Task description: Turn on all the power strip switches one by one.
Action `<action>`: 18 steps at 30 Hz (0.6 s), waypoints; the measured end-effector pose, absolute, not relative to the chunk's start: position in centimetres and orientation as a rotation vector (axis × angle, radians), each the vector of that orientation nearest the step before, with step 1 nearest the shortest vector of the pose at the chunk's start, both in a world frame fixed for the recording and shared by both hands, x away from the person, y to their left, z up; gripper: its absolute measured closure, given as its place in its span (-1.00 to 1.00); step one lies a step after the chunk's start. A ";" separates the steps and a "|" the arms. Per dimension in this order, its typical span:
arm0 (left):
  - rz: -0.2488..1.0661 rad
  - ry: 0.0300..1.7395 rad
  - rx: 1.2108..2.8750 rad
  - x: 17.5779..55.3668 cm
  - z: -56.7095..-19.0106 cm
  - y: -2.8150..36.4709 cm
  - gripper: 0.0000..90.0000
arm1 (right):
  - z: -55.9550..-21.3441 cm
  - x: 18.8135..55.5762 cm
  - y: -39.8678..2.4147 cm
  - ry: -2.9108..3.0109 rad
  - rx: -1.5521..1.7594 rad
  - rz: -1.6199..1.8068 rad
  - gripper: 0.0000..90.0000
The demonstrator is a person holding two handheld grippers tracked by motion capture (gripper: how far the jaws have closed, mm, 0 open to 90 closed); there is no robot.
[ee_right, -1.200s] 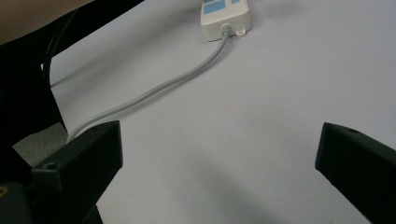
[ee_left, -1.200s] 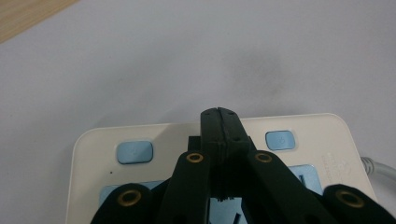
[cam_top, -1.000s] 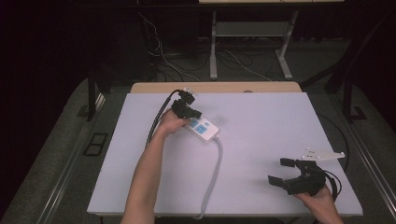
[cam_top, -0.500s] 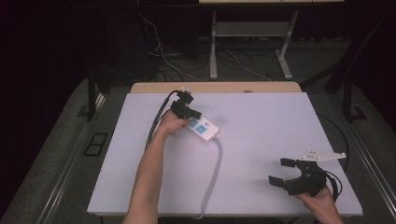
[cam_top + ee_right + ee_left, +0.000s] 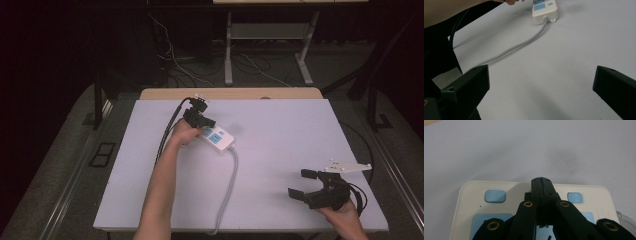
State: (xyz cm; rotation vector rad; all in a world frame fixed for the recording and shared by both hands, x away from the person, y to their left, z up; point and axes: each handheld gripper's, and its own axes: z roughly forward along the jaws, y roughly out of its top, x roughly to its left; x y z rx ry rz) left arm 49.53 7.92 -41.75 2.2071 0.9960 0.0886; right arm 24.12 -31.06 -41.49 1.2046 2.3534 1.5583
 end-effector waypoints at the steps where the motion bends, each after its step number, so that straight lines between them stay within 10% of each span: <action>1: 0.091 0.993 2.200 49.5 -41.8 8.0 1.00 | -41.5 24.1 -31.1 2.354 1.204 1.558 -0.99; 18: 0.186 1.006 2.266 49.1 -41.1 7.0 0.99 | -41.6 24.4 -31.1 2.356 1.211 1.551 -0.99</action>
